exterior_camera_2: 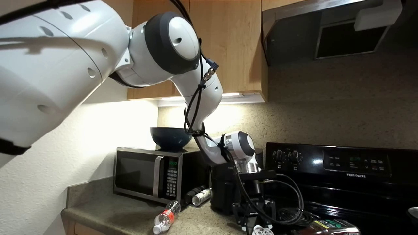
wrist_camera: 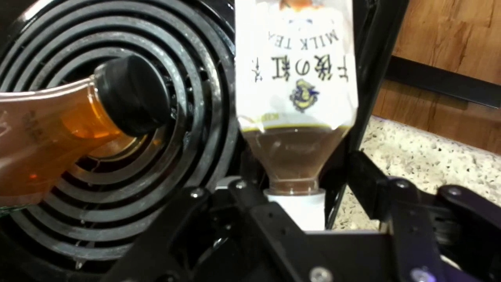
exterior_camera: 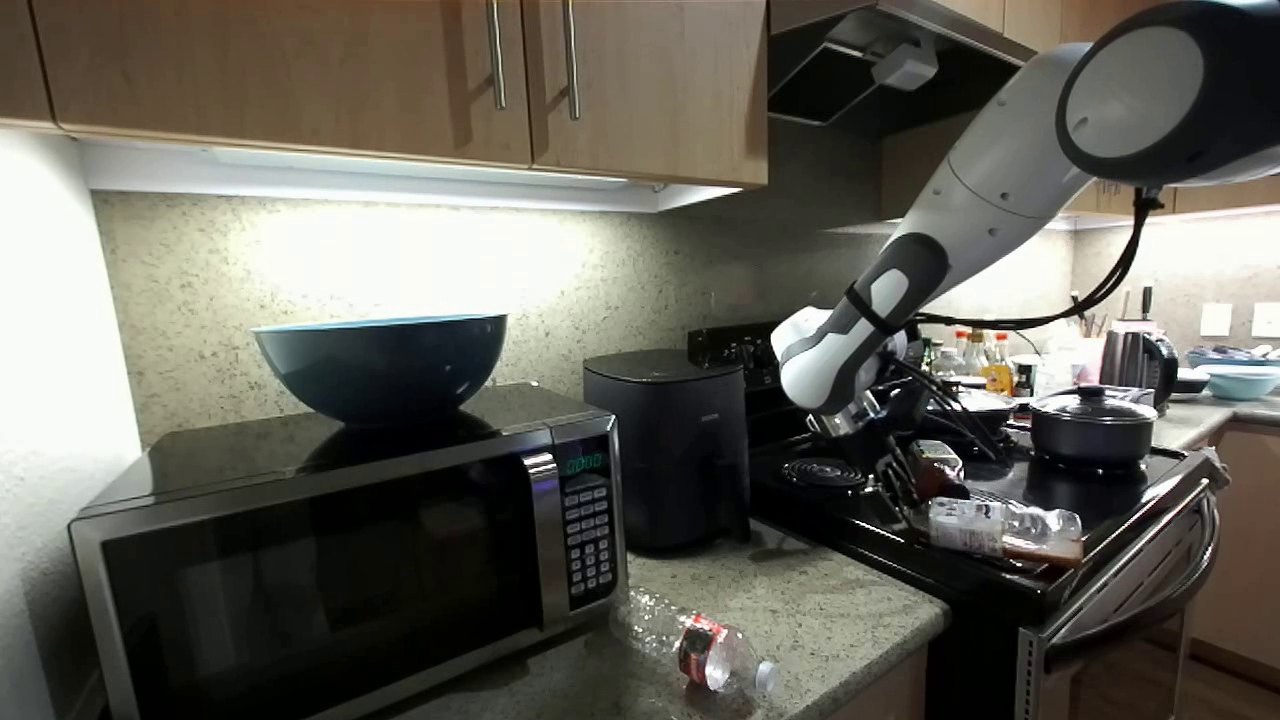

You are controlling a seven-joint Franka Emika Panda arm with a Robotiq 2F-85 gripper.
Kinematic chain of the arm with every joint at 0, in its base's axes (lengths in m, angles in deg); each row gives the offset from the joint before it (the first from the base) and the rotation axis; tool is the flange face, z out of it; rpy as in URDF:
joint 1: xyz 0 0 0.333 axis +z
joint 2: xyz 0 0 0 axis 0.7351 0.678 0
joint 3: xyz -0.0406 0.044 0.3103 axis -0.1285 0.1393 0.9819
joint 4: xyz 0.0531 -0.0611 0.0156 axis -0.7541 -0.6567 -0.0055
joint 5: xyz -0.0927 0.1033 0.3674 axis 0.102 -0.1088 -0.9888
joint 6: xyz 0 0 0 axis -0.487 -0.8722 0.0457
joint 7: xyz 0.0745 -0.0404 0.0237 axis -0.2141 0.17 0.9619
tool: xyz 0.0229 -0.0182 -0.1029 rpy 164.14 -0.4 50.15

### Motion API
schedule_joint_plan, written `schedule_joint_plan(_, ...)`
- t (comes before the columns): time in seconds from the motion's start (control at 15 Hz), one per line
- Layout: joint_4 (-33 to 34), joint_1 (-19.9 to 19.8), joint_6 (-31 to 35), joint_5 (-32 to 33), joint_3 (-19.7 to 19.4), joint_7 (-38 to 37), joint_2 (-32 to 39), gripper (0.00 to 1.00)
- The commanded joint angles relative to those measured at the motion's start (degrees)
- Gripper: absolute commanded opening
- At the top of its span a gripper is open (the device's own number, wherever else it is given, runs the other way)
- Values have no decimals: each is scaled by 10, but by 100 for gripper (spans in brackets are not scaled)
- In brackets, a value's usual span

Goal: Put the bottle upright

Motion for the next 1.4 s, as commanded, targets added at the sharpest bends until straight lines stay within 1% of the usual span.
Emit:
schedule_joint_plan(0.0,-2,-9,5,-10,8,22,-2,31)
schedule_joint_plan(0.13,-3,-7,3,-8,9,21,-6,19)
schedule_joint_plan(0.2,-4,-7,5,-7,9,20,-8,14)
schedule_joint_plan(0.27,-5,-8,6,-8,9,22,-9,12)
schedule_joint_plan(0.53,-16,-5,12,-4,8,13,-24,12)
schedule_joint_plan(0.67,-43,14,36,23,2,-13,-61,12)
schedule_joint_plan(0.8,-74,30,84,53,-1,-36,-102,12)
schedule_joint_plan(1.07,-161,55,177,92,1,-93,-211,12)
schedule_joint_plan(1.33,-257,56,309,66,9,-117,-304,12)
